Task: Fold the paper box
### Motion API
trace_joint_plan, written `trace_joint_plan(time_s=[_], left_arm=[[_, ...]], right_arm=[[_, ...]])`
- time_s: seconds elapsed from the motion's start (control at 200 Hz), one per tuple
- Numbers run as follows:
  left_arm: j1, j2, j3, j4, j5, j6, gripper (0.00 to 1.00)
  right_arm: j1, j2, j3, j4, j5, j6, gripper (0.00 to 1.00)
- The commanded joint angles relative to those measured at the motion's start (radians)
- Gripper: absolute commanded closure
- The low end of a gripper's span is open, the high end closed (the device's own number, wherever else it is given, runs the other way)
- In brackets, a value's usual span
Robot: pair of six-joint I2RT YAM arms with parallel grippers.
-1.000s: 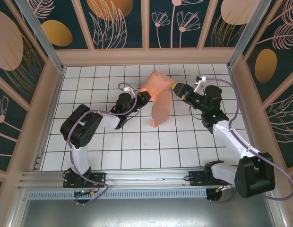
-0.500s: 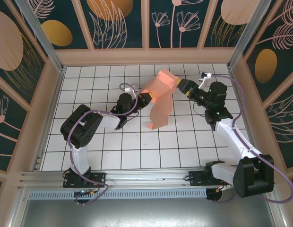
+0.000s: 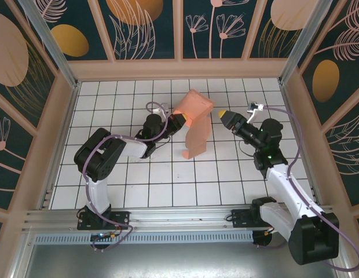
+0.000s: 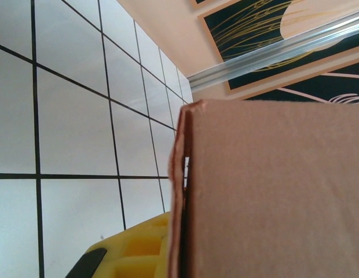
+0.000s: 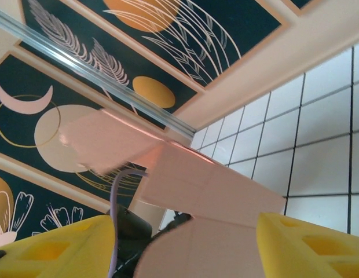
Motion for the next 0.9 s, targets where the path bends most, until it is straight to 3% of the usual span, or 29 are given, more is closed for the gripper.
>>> trace_joint_plan(time_s=[0.0,0.405,0.691,0.791,0.896], left_arm=[[-0.004,0.012,0.028,0.004,0.025,-0.019,1.0],[-0.003,0.029,0.037,-0.002,0.044,0.017,1.0],[-0.002,0.012,0.029,-0.017,0.033,0.052,1.0],[-0.002,0.013,0.029,-0.026,0.024,0.042,1.0],[-0.001,0.03,0.028,-0.003,0.028,0.002,1.0]], right_arm=[[0.01,0.044,-0.003,0.077,-0.041,0.054,0.35],[0.116,0.22,0.1,0.203,-0.052,0.122,0.39],[0.123,0.264,0.103,0.189,-0.026,0.15,0.55],[0.124,0.247,0.096,0.196,-0.044,0.132,0.53],[0.124,0.193,0.064,0.186,-0.025,0.09,0.42]])
